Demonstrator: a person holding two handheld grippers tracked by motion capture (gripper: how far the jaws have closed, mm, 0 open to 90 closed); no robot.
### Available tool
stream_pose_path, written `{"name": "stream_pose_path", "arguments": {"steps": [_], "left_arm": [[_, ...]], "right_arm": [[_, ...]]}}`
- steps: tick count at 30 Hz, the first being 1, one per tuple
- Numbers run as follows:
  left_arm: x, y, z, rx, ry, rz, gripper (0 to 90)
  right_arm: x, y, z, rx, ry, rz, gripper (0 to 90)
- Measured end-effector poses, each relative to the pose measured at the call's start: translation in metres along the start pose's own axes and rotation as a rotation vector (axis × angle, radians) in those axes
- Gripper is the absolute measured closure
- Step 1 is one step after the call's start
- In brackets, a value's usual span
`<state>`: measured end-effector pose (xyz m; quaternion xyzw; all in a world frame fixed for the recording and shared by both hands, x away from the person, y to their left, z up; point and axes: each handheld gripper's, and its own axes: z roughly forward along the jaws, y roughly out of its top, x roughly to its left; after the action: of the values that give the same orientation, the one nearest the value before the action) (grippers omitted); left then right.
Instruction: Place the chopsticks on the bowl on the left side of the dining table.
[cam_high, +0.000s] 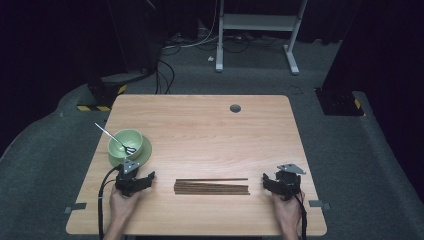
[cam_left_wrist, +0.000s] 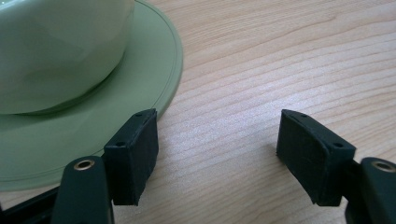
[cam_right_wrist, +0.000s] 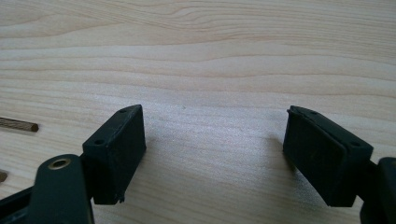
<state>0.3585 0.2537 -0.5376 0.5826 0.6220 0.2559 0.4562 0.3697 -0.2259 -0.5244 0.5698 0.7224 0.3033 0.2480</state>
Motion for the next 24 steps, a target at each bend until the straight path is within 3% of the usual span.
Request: {"name": "stream_pose_path", "arguments": {"steps": [16, 22, 24], "left_arm": [[-0.001, 0.000, -0.004, -0.012, 0.030, -0.025, 30.2], [0.000, 0.007, -0.015, -0.070, -0.017, -0.079, 30.3], [0.001, 0.008, -0.018, -0.065, -0.030, -0.077, 30.9]], "right_arm": [[0.000, 0.000, 0.000, 0.000, 0.001, -0.001, 20.7], [0.000, 0.000, 0.000, -0.001, 0.002, -0.003, 20.8], [0.000, 0.000, 0.000, -0.001, 0.002, -0.003, 20.8]]}}
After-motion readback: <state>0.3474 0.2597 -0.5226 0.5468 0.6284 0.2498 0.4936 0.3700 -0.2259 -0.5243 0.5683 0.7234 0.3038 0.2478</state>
